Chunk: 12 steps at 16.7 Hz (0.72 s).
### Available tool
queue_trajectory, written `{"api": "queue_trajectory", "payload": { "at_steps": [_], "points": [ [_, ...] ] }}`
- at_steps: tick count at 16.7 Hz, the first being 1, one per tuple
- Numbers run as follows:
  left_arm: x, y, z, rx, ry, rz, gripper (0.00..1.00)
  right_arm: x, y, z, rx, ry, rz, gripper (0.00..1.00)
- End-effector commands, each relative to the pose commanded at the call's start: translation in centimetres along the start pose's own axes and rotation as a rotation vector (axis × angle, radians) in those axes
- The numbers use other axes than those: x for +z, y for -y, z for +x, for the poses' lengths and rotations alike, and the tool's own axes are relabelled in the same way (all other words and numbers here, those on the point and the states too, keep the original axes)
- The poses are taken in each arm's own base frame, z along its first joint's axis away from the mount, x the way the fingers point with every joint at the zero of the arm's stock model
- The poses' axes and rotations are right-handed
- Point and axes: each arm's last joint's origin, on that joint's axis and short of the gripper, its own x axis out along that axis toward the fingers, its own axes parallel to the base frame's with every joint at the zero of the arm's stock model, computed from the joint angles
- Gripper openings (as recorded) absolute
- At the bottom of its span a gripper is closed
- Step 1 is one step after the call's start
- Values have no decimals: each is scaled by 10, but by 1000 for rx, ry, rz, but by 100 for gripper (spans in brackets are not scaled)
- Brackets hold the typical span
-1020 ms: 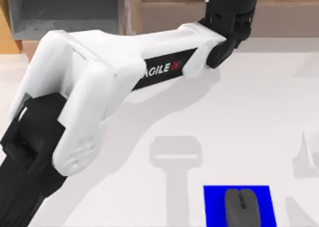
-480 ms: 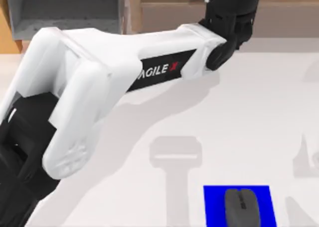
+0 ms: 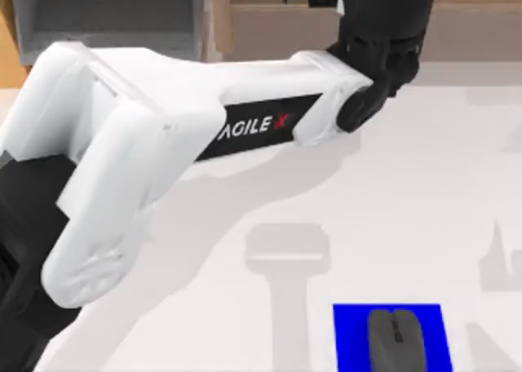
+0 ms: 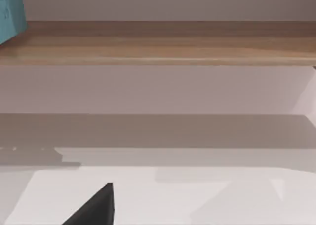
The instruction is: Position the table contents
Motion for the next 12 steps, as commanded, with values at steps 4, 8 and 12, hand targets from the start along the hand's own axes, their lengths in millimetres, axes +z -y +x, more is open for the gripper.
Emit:
{"api": "queue_trajectory", "payload": {
  "at_steps": [4,8,12],
  "points": [
    [7,4,-18,3,16,18,0,0,0,0,0,0,0,100],
    [8,6,-71,-24,21,162,0,0,0,0,0,0,0,100],
    [-6,-27,-128,-69,-4,456,0,0,0,0,0,0,0,100]
  ]
}}
